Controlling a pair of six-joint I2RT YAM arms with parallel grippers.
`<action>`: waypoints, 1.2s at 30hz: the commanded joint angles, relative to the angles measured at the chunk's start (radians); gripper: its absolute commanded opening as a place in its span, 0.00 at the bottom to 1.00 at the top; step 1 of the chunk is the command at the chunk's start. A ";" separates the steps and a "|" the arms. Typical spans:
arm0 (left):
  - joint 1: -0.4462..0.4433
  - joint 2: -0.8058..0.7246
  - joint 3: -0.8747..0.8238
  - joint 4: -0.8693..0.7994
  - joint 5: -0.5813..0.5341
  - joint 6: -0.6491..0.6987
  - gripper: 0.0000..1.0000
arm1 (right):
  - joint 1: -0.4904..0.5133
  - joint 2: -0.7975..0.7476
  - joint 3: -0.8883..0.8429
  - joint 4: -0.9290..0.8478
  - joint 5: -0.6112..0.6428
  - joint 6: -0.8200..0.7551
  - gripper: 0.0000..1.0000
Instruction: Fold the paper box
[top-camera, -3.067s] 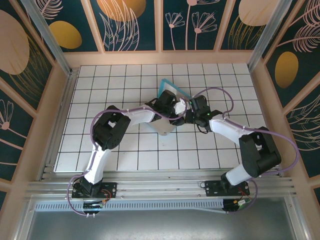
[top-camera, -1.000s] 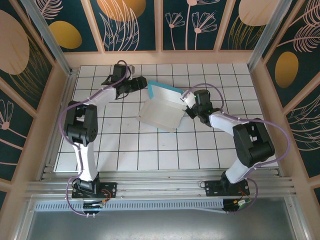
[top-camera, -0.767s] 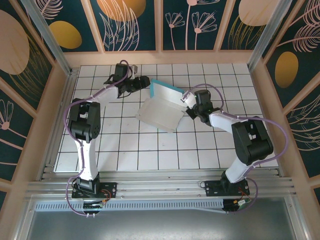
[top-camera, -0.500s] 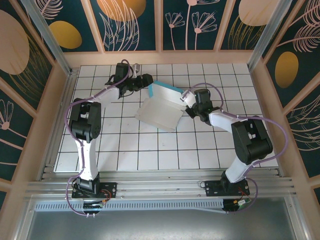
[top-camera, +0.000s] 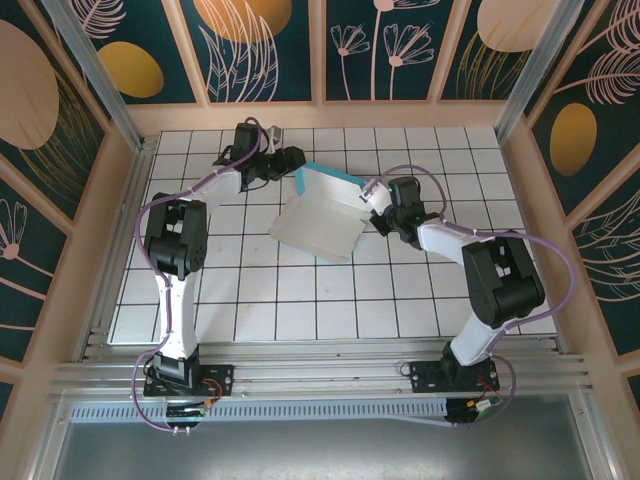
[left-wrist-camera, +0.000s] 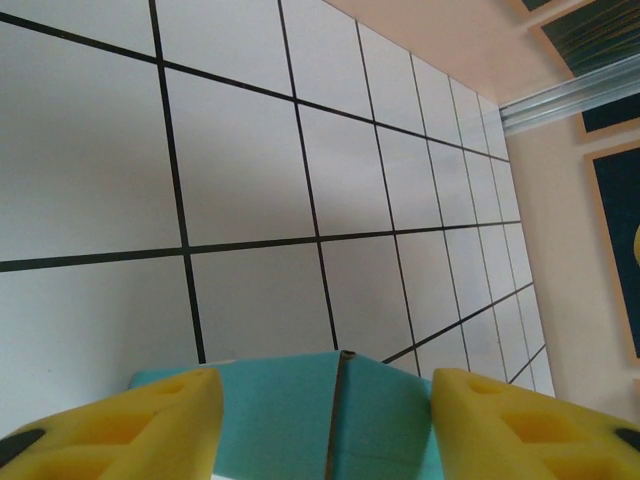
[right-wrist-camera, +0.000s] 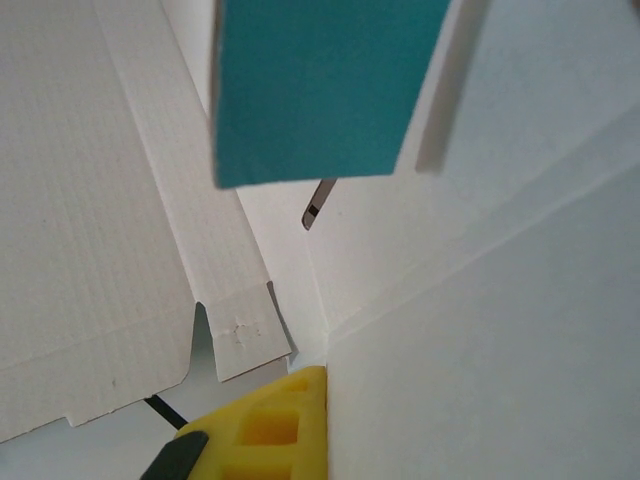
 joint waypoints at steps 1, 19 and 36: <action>0.000 0.013 -0.022 0.010 0.048 -0.032 0.51 | -0.002 0.030 0.045 -0.018 -0.012 0.070 0.00; -0.074 -0.056 -0.109 0.113 0.129 -0.156 0.48 | 0.052 0.150 0.113 0.179 0.038 0.454 0.18; -0.097 -0.075 -0.179 0.156 0.116 -0.168 0.48 | 0.106 0.235 0.144 0.242 -0.038 0.589 0.29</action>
